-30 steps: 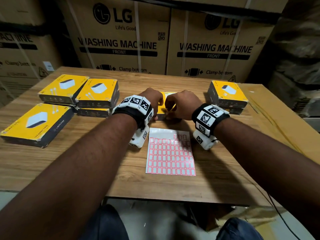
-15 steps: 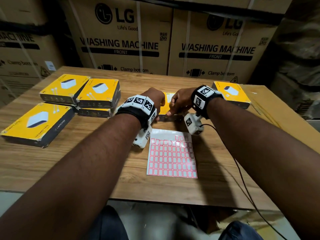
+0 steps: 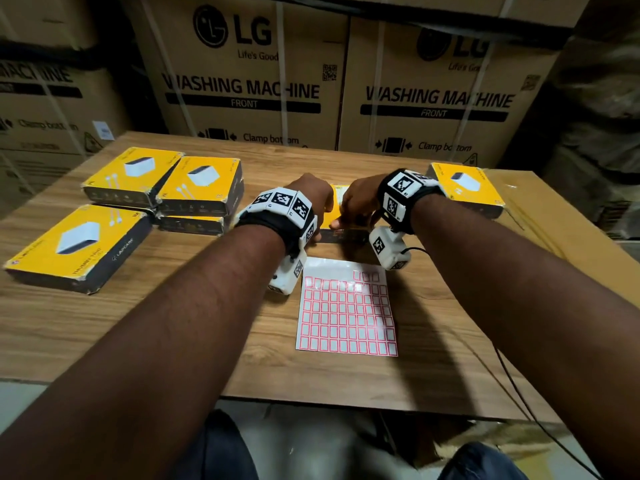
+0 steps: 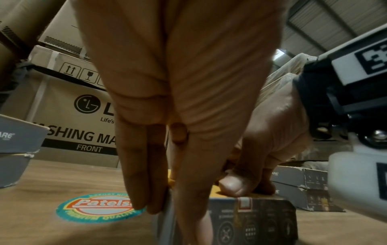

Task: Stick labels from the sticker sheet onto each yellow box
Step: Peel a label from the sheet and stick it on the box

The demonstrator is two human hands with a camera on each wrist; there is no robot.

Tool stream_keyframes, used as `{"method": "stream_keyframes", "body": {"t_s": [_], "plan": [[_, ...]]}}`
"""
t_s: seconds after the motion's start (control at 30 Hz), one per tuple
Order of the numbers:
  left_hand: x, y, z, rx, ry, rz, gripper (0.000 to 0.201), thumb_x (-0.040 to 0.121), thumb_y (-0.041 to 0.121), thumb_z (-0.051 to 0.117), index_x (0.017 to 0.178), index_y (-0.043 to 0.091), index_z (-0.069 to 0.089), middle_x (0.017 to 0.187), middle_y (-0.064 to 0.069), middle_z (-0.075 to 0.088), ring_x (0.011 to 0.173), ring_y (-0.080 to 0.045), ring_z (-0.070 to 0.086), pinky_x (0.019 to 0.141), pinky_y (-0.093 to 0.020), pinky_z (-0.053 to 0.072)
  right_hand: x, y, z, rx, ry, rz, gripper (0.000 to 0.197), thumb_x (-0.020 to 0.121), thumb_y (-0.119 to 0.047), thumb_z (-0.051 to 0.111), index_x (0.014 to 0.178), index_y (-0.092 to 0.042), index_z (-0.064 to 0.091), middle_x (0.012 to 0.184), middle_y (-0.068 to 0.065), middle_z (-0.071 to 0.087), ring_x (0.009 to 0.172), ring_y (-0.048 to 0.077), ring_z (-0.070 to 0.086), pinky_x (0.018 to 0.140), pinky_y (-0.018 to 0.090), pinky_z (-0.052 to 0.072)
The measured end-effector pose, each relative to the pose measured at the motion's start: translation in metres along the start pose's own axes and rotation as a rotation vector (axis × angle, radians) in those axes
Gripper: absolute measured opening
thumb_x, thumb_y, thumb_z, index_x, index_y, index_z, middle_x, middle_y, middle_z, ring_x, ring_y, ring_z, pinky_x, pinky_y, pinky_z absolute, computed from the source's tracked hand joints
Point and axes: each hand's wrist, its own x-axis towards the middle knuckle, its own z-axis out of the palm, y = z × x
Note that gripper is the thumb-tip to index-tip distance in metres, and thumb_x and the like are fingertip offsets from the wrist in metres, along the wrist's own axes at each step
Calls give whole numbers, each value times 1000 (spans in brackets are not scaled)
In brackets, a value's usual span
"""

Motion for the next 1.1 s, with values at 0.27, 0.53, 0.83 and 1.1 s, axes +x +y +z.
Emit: {"method": "stream_keyframes", "body": {"t_s": [0.27,0.53,0.83,1.1], "plan": [[-4,2,4,-106,45,-35,52,72,47,81,113,19,66,114,-3,66,101,-23,63,79,-29,50,-10,11,10,287,31,-86,19,97,-21,55,101,-4,62,89,13,62,80,23,59,80,37,53],[-3,19,15,5,102,-27,65,73,55,76,119,12,56,117,-11,57,107,-32,58,73,-34,44,-18,35,19,588,10,-163,15,96,0,43,102,-8,54,89,9,57,83,19,54,74,30,47],[-8,13,8,139,37,27,56,72,42,81,114,11,60,111,-13,60,96,-33,63,68,-32,45,-13,30,24,466,24,-164,37,94,-46,55,73,-17,49,70,3,49,68,17,48,73,33,46],[-6,-5,-4,66,-57,56,68,66,35,86,127,23,57,126,-1,61,112,-22,60,91,-37,53,-12,22,38,6,285,-164,62,78,-60,68,117,-16,47,103,1,54,94,19,53,74,31,42]]}}
